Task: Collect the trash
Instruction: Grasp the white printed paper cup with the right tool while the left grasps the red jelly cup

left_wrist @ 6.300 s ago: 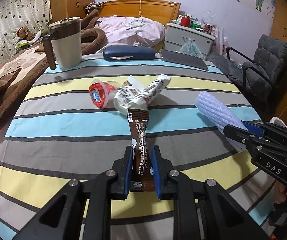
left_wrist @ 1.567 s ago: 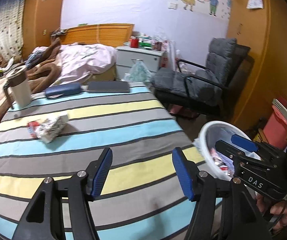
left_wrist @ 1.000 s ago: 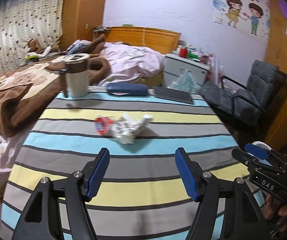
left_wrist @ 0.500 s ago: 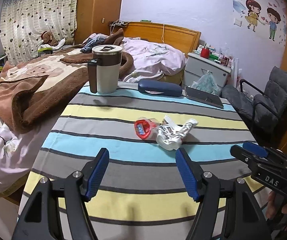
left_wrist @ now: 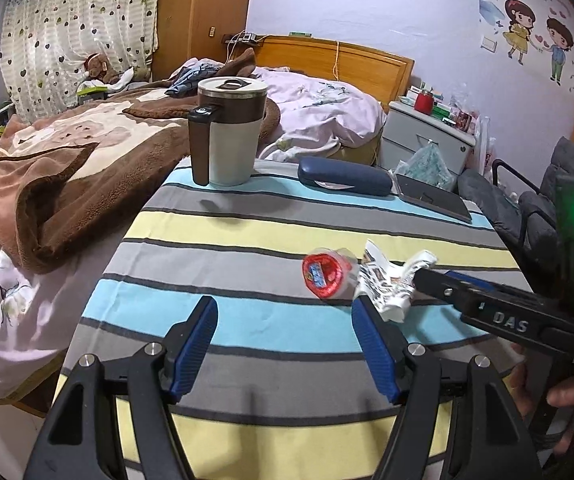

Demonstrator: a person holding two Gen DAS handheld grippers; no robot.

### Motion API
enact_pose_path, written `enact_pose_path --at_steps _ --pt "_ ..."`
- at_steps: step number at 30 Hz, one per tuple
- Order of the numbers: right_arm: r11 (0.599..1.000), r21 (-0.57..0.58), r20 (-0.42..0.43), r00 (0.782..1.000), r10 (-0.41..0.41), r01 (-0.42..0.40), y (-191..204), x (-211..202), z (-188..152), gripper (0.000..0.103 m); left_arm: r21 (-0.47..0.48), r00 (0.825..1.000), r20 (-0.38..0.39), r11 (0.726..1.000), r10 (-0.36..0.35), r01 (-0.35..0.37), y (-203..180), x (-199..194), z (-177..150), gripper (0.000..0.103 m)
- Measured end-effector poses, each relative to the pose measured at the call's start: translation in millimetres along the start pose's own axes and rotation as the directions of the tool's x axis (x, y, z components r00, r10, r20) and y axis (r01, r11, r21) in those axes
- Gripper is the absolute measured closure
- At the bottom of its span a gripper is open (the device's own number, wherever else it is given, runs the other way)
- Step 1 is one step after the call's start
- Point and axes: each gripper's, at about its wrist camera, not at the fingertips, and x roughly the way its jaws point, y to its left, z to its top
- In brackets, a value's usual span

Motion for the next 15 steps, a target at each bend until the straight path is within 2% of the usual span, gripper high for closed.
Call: enact_pose_path --at_steps 6,8,10,15 --pt "1.000 0.002 -0.032 0.999 -0.005 0.005 -0.9 8.1 2.2 0.049 -0.004 1.000 -0.017 1.000 -0.010 0.010 5.2 12.5 6.4 0.030" --pt "1.000 0.010 -0.040 0.999 -0.002 0.002 -2.5 8.5 1.9 0.068 -0.001 1.000 -0.024 1.000 -0.020 0.020 4.1 16.8 8.4 0.030" --pt "1.000 0.013 -0.048 0.999 -0.001 0.001 -4.9 8.4 2.2 0.080 0.000 0.999 -0.032 1.000 -0.030 0.030 2.1 20.8 9.8 0.029" --pt "1.000 -0.010 -0.046 0.999 0.005 -0.006 -7.8 4.9 1.6 0.083 0.010 0.997 -0.056 0.999 -0.049 0.049 -5.2 32.4 12.9 0.028"
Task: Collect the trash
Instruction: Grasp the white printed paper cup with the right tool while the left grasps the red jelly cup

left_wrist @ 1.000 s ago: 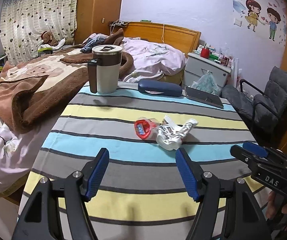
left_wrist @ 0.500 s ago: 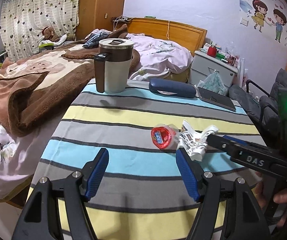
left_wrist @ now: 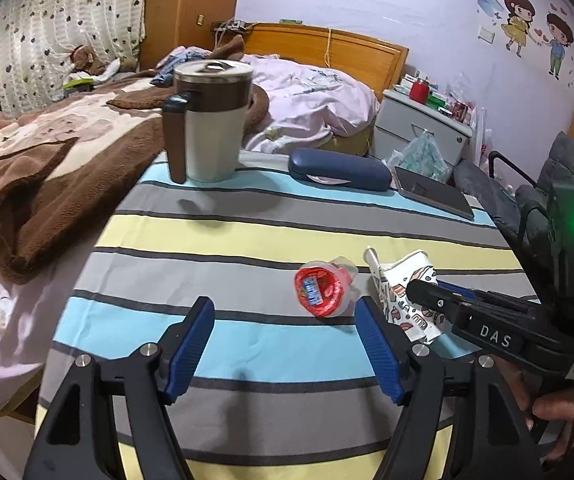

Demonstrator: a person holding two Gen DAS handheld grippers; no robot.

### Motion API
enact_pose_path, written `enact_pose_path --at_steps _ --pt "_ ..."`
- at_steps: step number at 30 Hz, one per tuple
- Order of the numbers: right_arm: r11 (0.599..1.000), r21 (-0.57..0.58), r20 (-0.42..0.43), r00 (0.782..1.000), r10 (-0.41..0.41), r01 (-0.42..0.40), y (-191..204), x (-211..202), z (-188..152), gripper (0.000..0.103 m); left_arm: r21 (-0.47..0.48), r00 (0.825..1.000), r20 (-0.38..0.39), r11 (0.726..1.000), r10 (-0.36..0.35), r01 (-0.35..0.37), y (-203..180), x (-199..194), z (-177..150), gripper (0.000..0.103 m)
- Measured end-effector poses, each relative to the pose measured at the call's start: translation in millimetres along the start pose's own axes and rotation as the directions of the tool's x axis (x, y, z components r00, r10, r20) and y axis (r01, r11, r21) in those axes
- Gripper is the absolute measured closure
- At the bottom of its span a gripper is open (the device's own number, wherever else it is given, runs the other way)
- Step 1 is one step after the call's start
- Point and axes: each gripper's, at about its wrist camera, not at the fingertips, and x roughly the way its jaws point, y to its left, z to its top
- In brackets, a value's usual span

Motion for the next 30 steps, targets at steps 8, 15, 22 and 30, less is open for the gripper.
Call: enact_pose_path --at_steps 8,15,22,30 --pt "0.998 -0.016 0.031 0.998 -0.054 0.055 -19.0 -10.1 7.4 0.086 0.021 0.999 -0.029 0.999 -0.040 0.040 -13.7 19.8 7.6 0.026" --pt "0.998 -0.001 0.044 0.997 -0.067 0.067 -37.1 -16.1 7.4 0.086 0.054 0.998 -0.064 0.998 -0.013 0.017 -22.7 42.8 11.6 0.026" --pt "0.998 -0.012 0.054 0.996 -0.066 0.067 -40.7 -18.7 8.7 0.086 0.049 0.997 -0.077 0.999 -0.016 0.020 -24.2 53.9 14.5 0.027" --pt "0.998 -0.011 0.051 0.997 -0.056 0.057 -42.3 -17.2 7.2 0.086 0.066 0.995 -0.103 0.998 -0.012 0.019 -29.4 61.3 12.2 0.053"
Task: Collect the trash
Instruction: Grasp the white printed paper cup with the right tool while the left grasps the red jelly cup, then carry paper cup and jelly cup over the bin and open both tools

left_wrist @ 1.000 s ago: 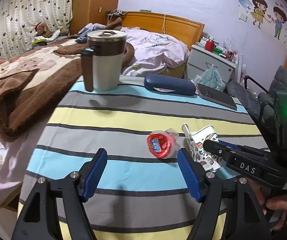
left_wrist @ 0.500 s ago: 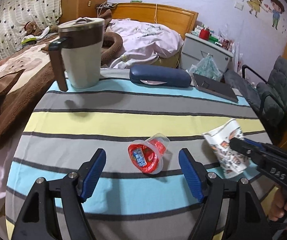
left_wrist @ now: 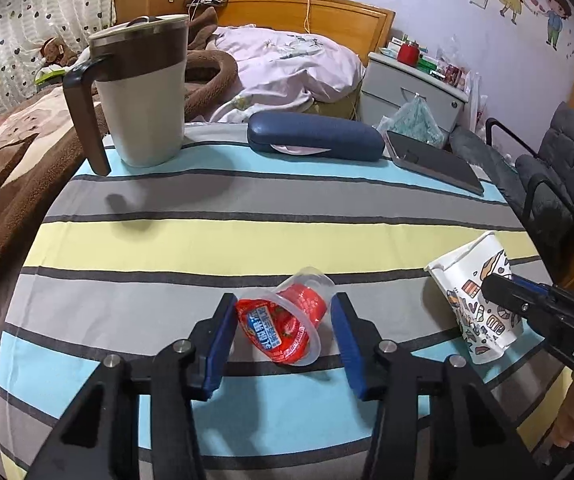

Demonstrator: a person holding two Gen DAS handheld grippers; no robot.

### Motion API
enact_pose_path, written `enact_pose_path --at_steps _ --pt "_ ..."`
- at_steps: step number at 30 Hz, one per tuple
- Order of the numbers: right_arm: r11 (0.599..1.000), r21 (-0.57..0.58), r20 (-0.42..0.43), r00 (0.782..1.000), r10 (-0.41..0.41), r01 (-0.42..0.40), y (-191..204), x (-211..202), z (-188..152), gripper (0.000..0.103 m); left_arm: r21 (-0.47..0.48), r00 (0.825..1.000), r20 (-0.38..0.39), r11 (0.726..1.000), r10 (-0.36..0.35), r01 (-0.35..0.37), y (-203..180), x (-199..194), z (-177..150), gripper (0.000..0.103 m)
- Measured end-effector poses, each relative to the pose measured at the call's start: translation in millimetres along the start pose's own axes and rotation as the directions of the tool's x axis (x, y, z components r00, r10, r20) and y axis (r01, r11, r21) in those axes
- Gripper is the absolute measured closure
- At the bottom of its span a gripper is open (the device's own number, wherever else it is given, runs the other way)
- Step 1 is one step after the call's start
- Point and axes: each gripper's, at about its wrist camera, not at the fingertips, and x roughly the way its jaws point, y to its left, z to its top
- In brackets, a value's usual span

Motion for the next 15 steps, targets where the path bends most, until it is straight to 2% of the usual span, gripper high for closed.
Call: enact_pose_path --at_steps 15 --pt "1.000 0.025 0.032 0.999 -0.001 0.000 -12.0 -19.2 -4.8 0.086 0.050 0.999 0.042 0.999 0.011 -0.013 -30.3 -24.2 -3.9 0.053"
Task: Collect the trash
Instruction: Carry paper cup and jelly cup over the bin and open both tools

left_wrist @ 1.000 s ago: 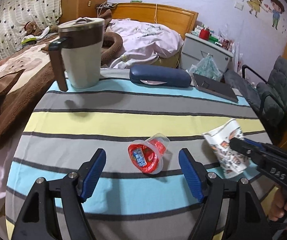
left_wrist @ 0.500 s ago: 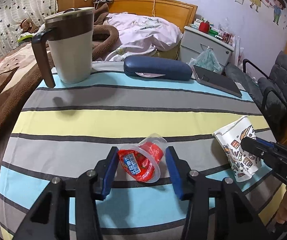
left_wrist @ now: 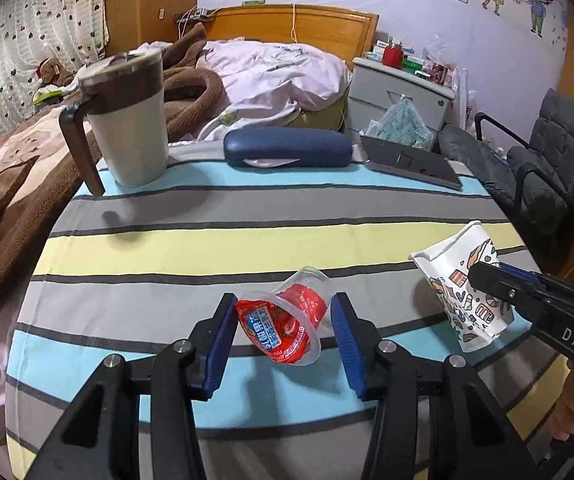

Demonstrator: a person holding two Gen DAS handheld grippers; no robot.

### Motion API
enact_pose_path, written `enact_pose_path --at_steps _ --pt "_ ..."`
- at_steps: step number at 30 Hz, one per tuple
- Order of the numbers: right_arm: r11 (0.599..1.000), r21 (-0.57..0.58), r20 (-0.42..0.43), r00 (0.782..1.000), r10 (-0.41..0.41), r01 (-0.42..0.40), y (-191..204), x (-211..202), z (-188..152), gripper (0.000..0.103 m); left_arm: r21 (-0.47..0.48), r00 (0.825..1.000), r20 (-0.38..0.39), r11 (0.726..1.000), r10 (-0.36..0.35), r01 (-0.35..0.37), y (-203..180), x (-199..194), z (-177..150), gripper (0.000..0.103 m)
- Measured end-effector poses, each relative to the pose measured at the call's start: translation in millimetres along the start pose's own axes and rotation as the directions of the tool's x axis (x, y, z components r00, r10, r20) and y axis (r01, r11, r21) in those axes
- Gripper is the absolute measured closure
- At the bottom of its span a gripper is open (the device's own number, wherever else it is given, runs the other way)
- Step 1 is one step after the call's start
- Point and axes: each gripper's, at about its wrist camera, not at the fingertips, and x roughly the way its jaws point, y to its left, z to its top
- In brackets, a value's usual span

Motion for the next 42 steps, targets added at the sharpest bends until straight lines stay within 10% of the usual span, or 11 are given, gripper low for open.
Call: enact_pose_path --at_steps 25,42 --pt "0.986 0.108 0.168 0.976 -0.141 0.124 -58.9 -103.2 -38.9 0.086 0.154 0.979 0.129 0.979 -0.155 0.135 -131.5 -83.7 -24.3 0.053" --pt "0.927 0.269 0.228 0.918 -0.324 0.261 -127.8 -171.5 -81.2 0.086 0.320 0.938 0.095 0.902 -0.334 0.289 -257.3 -102.6 -47.9 0.053"
